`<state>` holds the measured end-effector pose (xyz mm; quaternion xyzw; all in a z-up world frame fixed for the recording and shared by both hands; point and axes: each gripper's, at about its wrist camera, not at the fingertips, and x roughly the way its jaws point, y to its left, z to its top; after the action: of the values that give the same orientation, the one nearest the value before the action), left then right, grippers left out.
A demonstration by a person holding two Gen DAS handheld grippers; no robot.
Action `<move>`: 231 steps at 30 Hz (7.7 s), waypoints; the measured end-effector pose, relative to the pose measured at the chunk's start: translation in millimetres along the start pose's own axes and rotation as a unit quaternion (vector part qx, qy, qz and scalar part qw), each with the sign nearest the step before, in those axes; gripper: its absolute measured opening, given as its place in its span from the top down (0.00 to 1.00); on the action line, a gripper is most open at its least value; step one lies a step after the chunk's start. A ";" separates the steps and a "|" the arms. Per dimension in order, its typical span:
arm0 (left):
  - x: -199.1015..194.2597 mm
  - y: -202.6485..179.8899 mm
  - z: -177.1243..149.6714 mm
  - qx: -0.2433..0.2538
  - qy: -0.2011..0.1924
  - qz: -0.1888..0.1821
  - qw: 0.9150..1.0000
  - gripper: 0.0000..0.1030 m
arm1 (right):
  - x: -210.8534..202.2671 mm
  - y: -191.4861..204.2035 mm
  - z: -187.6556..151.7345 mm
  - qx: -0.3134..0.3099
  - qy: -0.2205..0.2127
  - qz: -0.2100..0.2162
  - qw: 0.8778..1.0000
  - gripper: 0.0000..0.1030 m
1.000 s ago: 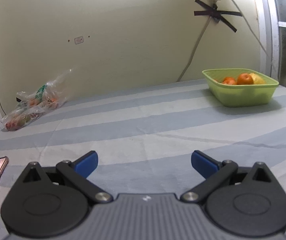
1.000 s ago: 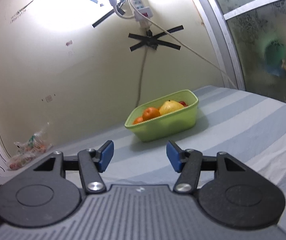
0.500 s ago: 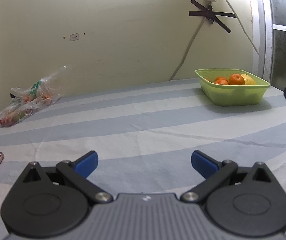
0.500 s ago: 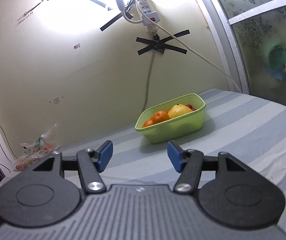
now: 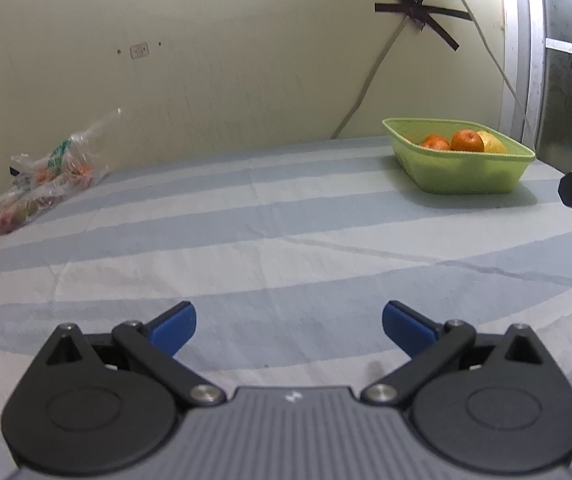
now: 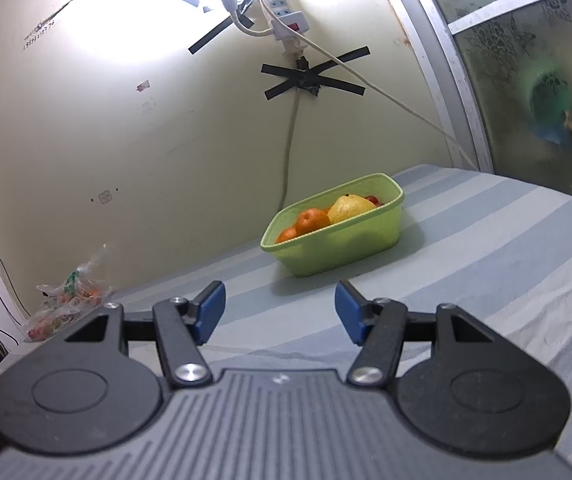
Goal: Organize fruits
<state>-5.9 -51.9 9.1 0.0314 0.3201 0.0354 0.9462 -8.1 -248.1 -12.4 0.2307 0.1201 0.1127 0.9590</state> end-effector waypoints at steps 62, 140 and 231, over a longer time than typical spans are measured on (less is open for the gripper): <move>6.2 -9.7 -5.9 0.015 0.047 -0.006 0.999 0.00 | 2.3 -0.2 -4.5 0.011 0.004 -0.011 1.000 0.38; -13.3 -5.5 9.4 0.031 -0.015 0.050 0.998 0.00 | -17.0 17.7 0.2 0.010 -0.027 0.021 0.999 0.27; 4.2 -31.7 13.4 0.064 0.032 -0.010 0.997 0.00 | -9.2 -7.9 1.7 0.026 -0.040 -0.014 0.999 0.25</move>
<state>7.1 -83.6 14.5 0.0876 0.3518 0.0068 0.9319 -15.1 -258.1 -13.0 0.2581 0.0878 0.0874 0.9581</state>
